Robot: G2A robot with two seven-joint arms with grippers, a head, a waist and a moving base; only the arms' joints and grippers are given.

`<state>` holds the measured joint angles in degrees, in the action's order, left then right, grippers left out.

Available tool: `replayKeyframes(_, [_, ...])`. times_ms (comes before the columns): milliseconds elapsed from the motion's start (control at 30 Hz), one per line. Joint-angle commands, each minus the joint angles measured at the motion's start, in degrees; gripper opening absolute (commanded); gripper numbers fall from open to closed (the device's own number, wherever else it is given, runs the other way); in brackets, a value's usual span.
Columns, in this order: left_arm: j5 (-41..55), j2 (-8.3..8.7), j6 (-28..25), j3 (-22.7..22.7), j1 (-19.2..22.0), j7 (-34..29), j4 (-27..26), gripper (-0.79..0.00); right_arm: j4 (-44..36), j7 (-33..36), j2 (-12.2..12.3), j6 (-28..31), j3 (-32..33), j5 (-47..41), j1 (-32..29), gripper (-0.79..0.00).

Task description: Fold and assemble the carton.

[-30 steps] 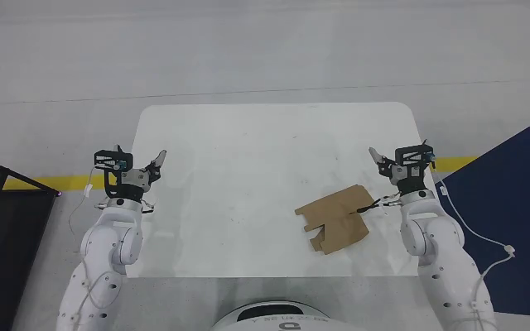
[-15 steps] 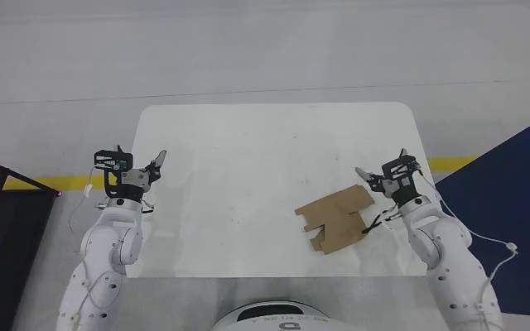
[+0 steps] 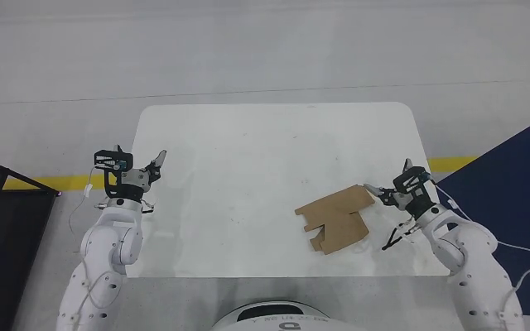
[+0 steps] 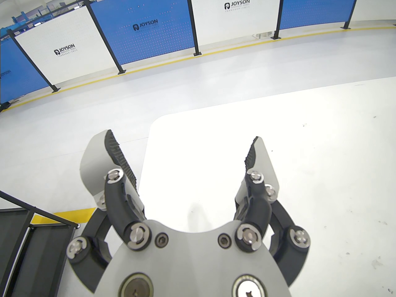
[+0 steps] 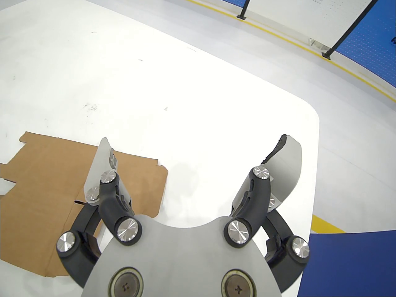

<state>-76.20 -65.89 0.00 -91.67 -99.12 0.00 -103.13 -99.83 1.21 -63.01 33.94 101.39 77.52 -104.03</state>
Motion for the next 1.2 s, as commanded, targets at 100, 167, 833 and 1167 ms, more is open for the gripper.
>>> replayKeyframes(100, [0.0, 0.0, 0.0, 0.0, 0.0, 0.0, 0.0, 0.0, -4.14, -3.47, 1.32, 12.73, 1.44, 10.6, -4.03, 0.0])
replayKeyframes(167, [0.0, 0.0, 0.0, 0.0, 0.0, 0.0, 0.0, 0.0, -5.77, -6.54, 2.01, 18.45, 2.49, 15.33, -5.72, 0.0])
replayKeyframes(833, [0.0, 0.0, 0.0, 0.0, 0.0, 0.0, 0.0, 0.0, -5.54, -7.52, 2.8, -4.7, -3.35, 46.65, -7.62, -0.4])
replayKeyframes(1167, [0.0, 0.0, 0.0, 0.0, 0.0, 0.0, 0.0, 0.0, -7.86, -4.16, 3.02, -3.44, -6.16, 52.13, -7.36, -0.4])
